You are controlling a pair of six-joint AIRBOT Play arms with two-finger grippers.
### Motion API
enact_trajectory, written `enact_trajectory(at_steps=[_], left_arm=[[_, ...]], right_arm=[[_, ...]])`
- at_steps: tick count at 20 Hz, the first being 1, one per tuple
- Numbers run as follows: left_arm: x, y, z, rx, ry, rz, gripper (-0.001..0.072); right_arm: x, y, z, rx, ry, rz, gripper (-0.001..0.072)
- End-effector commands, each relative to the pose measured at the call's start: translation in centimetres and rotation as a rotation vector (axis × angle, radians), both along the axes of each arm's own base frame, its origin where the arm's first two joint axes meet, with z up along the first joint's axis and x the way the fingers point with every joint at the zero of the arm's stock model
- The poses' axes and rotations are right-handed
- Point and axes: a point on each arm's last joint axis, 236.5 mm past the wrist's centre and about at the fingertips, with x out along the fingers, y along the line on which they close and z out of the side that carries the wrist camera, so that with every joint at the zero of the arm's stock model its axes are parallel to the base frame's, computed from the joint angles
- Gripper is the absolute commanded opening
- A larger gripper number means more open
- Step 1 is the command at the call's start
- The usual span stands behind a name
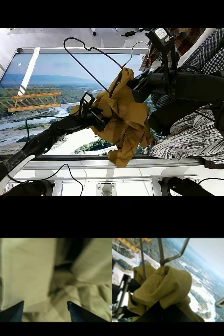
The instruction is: Fold the clothes and pants, and hang the long-sleeved shirts on hangers.
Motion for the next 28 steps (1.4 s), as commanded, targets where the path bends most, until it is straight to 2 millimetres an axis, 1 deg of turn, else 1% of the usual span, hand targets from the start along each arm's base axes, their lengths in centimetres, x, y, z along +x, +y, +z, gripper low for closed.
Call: enact_trajectory(at_steps=[1,5,8,9,10,11,12,14,15,16,17,19,20,21,23,25,27,28], left_arm=[[2.4,0.3,0.0,0.025,-0.049,0.079,0.0648],[3.4,0.9,-0.5,0.041,-0.061,0.122,0.0648],[3.9,1.2,-0.7,0.051,-0.066,0.142,0.0643],[3.9,1.2,-1.0,0.053,-0.062,0.141,0.0614],[3.8,1.1,-1.1,0.055,-0.059,0.137,0.052],[3.7,1.0,-1.2,0.057,-0.056,0.128,0.0385],[3.2,0.7,-1.4,0.074,-0.067,0.095,0.0334],[1.9,-0.2,-1.7,0.093,-0.074,0.011,0.0329],[1.5,-0.4,-1.8,0.094,-0.068,-0.011,0.0238],[1.4,-0.5,-1.8,0.095,-0.067,-0.016,0.0069],[1.4,-0.5,-1.8,0.095,-0.068,-0.015,0.0033],[2.1,0.3,-1.7,0.102,-0.076,0.002,0.0032],[2.9,1.4,-1.4,0.102,-0.079,0.03,0.0032],[3.9,2.8,-0.9,0.096,-0.078,0.072,0.0032],[6.7,7.0,0.6,0.058,-0.066,0.201,0.0032],[8.9,11.9,2.5,0.021,-0.071,0.324,0.0031],[9.8,15.9,4.4,0.0,-0.095,0.393,0.0032],[10.0,17.5,5.3,-0.009,-0.107,0.42,0.0031]], right_arm=[[-0.3,0.2,0.0,0.008,0.012,0.006,0.0031],[-0.7,0.1,-0.4,-0.004,0.03,0.015,0.0032],[-1.3,0.0,-1.1,-0.027,0.059,0.031,0.0032],[-1.5,0.0,-1.3,-0.037,0.063,0.04,0.0032],[-1.7,0.0,-1.5,-0.046,0.066,0.048,0.0032],[-1.7,0.0,-1.5,-0.048,0.068,0.049,0.0032],[-1.7,0.0,-1.5,-0.048,0.069,0.049,0.0032],[-1.7,0.0,-1.5,-0.049,0.067,0.05,0.0032],[-1.7,0.0,-1.5,-0.051,0.066,0.051,0.0032],[-1.7,0.0,-1.5,-0.053,0.065,0.052,0.0032],[-1.7,-0.1,-1.6,-0.057,0.063,0.051,0.0032],[-1.4,-0.8,-2.0,-0.092,0.054,0.04,0.0032],[-1.3,-1.2,-2.3,-0.131,0.042,0.049,0.0032],[-1.4,-1.7,-2.8,-0.18,0.026,0.067,0.0031],[-2.2,-2.0,-3.7,-0.274,0.001,0.158,0.0031],[-3.3,-2.3,-4.6,-0.357,-0.017,0.255,0.0031],[-4.1,-2.9,-5.5,-0.442,-0.035,0.348,0.0031],[-4.4,-3.2,-6.0,-0.475,-0.037,0.376,0.0031]])
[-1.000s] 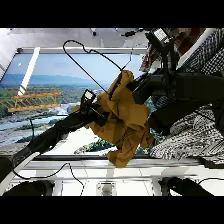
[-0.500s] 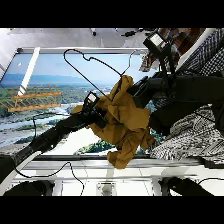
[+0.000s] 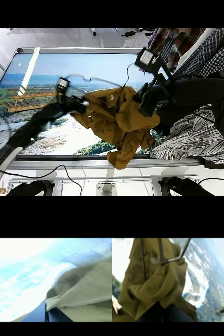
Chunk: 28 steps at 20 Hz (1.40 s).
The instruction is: Fold the clothes and pants, and hang the long-sleeved shirts on hangers.
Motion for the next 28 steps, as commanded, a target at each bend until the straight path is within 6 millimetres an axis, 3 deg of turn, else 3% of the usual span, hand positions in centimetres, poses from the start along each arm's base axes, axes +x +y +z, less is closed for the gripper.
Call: enact_trajectory(at_steps=[1,3,5,12,16,18,21,24,28], left_arm=[[1.2,6.5,3.1,-0.039,-0.037,0.123,0.0031],[1.1,8.6,4.8,-0.048,-0.068,0.157,0.0032],[0.4,8.9,6.5,-0.056,-0.099,0.15,0.0031],[-4.0,5.9,10.6,-0.114,-0.134,0.008,0.0032],[-7.1,3.0,10.0,-0.192,-0.018,-0.122,0.0031],[-7.8,1.6,10.6,-0.281,0.037,-0.132,0.0032],[-9.6,-2.3,12.3,-0.306,0.015,-0.227,0.0032],[-9.2,-4.1,14.6,-0.286,-0.083,-0.212,0.0032],[-5.4,-1.3,13.7,-0.258,-0.102,-0.053,0.0032]], right_arm=[[-1.3,-1.3,-1.9,-0.16,-0.02,0.152,0.0031],[-1.1,-2.4,-2.6,-0.216,-0.013,0.148,0.0031],[-0.5,-3.7,-3.3,-0.275,-0.012,0.123,0.0032],[4.3,-7.5,-3.7,-0.29,-0.034,-0.127,0.0032],[6.2,-9.2,-3.7,-0.245,-0.028,-0.251,0.0032],[6.1,-9.0,-3.9,-0.238,-0.016,-0.253,0.0032],[6.0,-8.1,-4.4,-0.224,0.005,-0.236,0.0032],[6.3,-8.3,-5.2,-0.255,0.015,-0.241,0.0032],[6.7,-10.1,-5.3,-0.328,-0.007,-0.269,0.0033]])
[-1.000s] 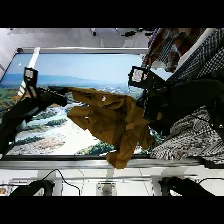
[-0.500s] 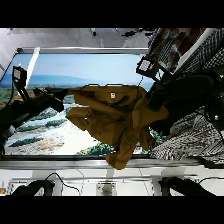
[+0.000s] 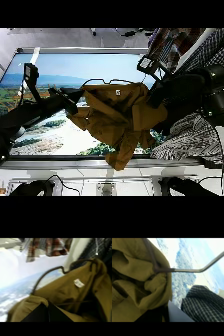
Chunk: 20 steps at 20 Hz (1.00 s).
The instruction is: Fold the clothes and pants, and hang the long-sleeved shirts on hangers.
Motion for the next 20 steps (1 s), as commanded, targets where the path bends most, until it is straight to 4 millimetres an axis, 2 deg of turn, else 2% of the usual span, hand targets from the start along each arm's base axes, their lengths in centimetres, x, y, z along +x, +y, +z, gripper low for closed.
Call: enact_trajectory(at_steps=[1,4,5,7,9,10,12,14,15,18,20], left_arm=[[3.1,2.2,0.1,-0.02,0.004,0.137,0.0032],[5.3,2.8,1.5,-0.033,-0.024,0.187,0.0032],[5.9,2.5,2.2,-0.037,-0.032,0.18,0.0032],[5.7,0.3,3.3,-0.036,-0.034,0.106,0.0032],[4.0,-3.3,3.0,-0.021,-0.007,-0.021,0.0032],[2.8,-5.1,2.1,-0.01,0.02,-0.08,0.0032],[0.7,-7.8,-1.0,0.051,0.11,-0.17,0.0032],[-0.5,-9.4,-4.2,0.101,0.218,-0.2,0.0032],[-1.1,-10.1,-5.0,0.105,0.247,-0.22,0.0032],[-3.7,-12.8,-5.2,0.1,0.263,-0.299,0.0032],[-6.4,-14.7,-5.5,0.117,0.273,-0.378,0.0032]], right_arm=[[0.0,-1.1,-0.4,-0.05,0.009,-0.017,0.0033],[-1.2,0.3,-1.0,-0.049,0.045,0.023,0.0033],[-1.5,1.4,-1.3,-0.054,0.047,0.053,0.0033],[-1.9,3.9,-2.2,-0.048,0.046,0.104,0.0033],[-1.5,6.3,-2.8,-0.013,0.028,0.114,0.0033],[-1.0,7.4,-2.6,0.026,0.01,0.092,0.0033],[0.0,9.1,-1.5,0.123,-0.037,0.051,0.0032],[0.4,10.2,-0.4,0.198,-0.064,0.033,0.0032],[0.5,10.4,0.0,0.214,-0.074,0.032,0.0032],[0.6,10.7,0.3,0.231,-0.086,0.034,0.0032],[0.9,10.7,0.5,0.233,-0.099,0.034,0.0032]])
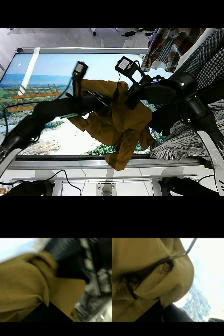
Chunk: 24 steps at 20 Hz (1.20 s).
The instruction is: Fold the clothes and pants, and hang the long-sleeved shirts on hangers.
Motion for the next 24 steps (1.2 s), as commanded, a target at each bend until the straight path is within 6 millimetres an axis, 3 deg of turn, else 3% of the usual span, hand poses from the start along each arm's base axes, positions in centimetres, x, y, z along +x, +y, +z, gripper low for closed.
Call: enact_trajectory(at_steps=[1,3,5,6,7,8,10,14,16,19,24], left_arm=[[-4.9,-3.3,-1.3,0.029,0.055,-0.142,0.0032],[-7.3,-4.4,-1.8,0.054,0.058,-0.211,0.0032],[-7.3,-4.2,-2.4,0.093,0.03,-0.217,0.0035],[-6.8,-3.7,-2.7,0.111,0.021,-0.211,0.0143],[-6.4,-2.9,-2.8,0.128,0.018,-0.206,0.0378],[-6.2,-2.0,-2.8,0.158,-0.012,-0.215,0.0507],[-5.4,1.3,-2.4,0.262,-0.124,-0.223,0.0511],[-1.6,9.1,3.4,0.346,-0.382,-0.016,0.0511],[-0.7,11.9,4.7,0.373,-0.432,0.039,0.0513],[0.0,13.7,3.8,0.404,-0.389,0.063,0.0513],[0.3,13.5,2.5,0.43,-0.384,0.038,0.0512]], right_arm=[[0.6,0.6,0.8,0.041,-0.035,-0.01,0.0032],[1.0,0.5,1.1,0.042,-0.052,-0.012,0.0032],[1.0,0.2,1.1,0.024,-0.059,-0.016,0.0032],[0.9,0.0,1.2,0.009,-0.065,-0.004,0.0031],[0.5,-0.1,1.6,-0.019,-0.082,0.033,0.0031],[0.0,-0.2,2.1,-0.05,-0.109,0.083,0.0031],[-0.8,-0.5,3.8,-0.102,-0.182,0.165,0.0031],[-3.5,-0.6,6.1,-0.139,-0.237,0.291,0.003],[-6.0,0.3,6.4,-0.094,-0.198,0.36,0.0031],[-7.4,0.4,6.6,-0.075,-0.175,0.384,0.0031],[-8.3,0.4,5.9,-0.08,-0.131,0.4,0.0031]])
